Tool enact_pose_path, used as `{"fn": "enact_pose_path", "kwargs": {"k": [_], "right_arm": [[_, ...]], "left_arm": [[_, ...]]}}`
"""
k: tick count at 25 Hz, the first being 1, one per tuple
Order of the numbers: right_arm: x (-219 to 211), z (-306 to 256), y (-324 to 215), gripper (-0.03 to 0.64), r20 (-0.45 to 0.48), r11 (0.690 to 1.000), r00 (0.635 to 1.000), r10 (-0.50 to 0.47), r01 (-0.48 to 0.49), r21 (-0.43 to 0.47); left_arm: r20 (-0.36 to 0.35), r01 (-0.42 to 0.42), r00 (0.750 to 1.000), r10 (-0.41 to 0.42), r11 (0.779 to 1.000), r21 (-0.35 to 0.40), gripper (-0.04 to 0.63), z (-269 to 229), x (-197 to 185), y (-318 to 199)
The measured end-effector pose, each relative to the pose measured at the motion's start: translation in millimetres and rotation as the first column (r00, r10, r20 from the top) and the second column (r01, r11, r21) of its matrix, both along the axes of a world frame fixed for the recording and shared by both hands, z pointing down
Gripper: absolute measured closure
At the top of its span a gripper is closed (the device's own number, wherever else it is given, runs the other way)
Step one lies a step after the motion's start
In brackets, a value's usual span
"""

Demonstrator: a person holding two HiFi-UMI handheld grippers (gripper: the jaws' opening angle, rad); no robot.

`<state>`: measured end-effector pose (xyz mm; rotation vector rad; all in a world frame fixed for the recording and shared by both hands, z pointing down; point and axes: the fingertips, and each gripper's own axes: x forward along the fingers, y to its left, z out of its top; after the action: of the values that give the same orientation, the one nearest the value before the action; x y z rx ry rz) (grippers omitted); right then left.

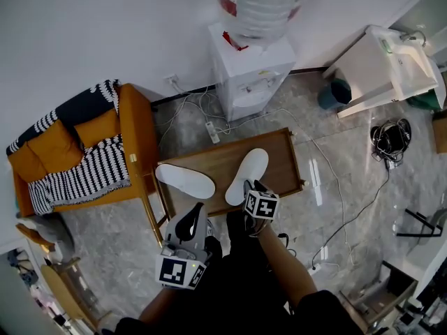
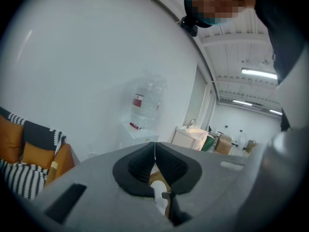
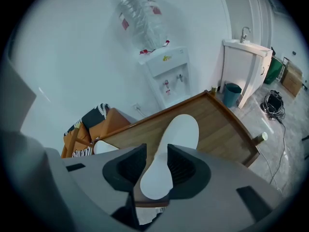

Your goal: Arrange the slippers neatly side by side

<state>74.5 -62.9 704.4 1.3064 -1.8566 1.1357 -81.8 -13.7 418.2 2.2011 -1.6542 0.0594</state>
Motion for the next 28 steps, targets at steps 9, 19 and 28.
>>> {"fn": "enact_pose_path", "kwargs": {"k": [9,19,28], "right_arm": [[13.7,52.3,0.2,0.485,-0.058,0.993,0.998,0.03,-0.037,-0.109],[11.9,67.0,-9.2,0.477,-0.091,0.989,0.995,0.037,-0.05,-0.139],[14.4,66.4,-6.2,0.578,-0.122,0.989,0.992,0.009,-0.027,-0.145]], "left_arm": [[0.007,0.014,1.0,-0.014,1.0,-0.022,0.578,6.5,-1.3,-3.7],[0.002,0.029,1.0,-0.029,0.999,-0.037,0.578,13.5,-0.7,-2.2],[-0.01,0.047,0.999,-0.047,0.998,-0.048,0.578,15.2,-7.8,4.6]]}}
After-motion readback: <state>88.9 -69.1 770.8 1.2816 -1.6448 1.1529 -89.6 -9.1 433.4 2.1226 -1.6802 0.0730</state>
